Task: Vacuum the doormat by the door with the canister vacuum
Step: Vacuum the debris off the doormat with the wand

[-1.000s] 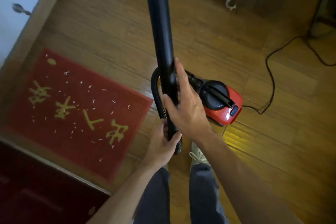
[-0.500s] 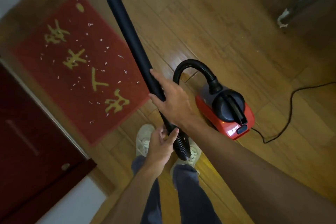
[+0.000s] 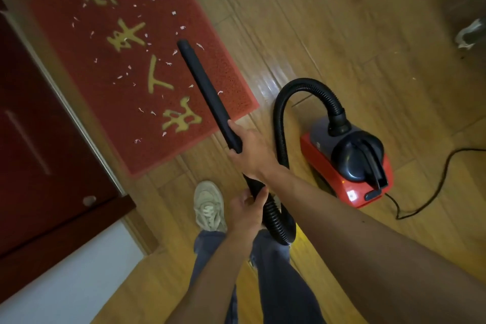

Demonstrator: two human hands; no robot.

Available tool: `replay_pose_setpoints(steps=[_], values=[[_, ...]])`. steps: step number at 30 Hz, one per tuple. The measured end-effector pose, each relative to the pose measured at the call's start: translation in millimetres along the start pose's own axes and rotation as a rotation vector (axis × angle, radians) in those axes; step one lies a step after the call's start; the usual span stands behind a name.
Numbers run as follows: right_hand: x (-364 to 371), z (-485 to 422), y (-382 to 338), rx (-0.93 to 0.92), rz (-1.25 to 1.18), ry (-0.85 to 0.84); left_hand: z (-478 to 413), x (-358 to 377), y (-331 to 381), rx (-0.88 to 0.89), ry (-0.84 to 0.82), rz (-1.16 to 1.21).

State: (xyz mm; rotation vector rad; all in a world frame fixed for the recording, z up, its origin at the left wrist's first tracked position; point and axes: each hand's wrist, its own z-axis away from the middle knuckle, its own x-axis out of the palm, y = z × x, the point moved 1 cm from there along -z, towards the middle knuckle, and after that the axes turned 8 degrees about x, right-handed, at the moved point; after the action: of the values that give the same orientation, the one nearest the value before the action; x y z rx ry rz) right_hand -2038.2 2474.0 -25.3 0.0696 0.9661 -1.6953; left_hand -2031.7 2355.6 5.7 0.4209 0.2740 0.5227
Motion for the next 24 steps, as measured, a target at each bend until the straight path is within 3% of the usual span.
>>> replay_pose_setpoints(steps=[15,24], values=[[45,-28,25,0.155,0.169,-0.083,-36,-7,-24,-0.237,-0.059,0.217],[49,-30,36,0.185,0.129,-0.091,-38,-3,-22,-0.265,-0.071,0.17]])
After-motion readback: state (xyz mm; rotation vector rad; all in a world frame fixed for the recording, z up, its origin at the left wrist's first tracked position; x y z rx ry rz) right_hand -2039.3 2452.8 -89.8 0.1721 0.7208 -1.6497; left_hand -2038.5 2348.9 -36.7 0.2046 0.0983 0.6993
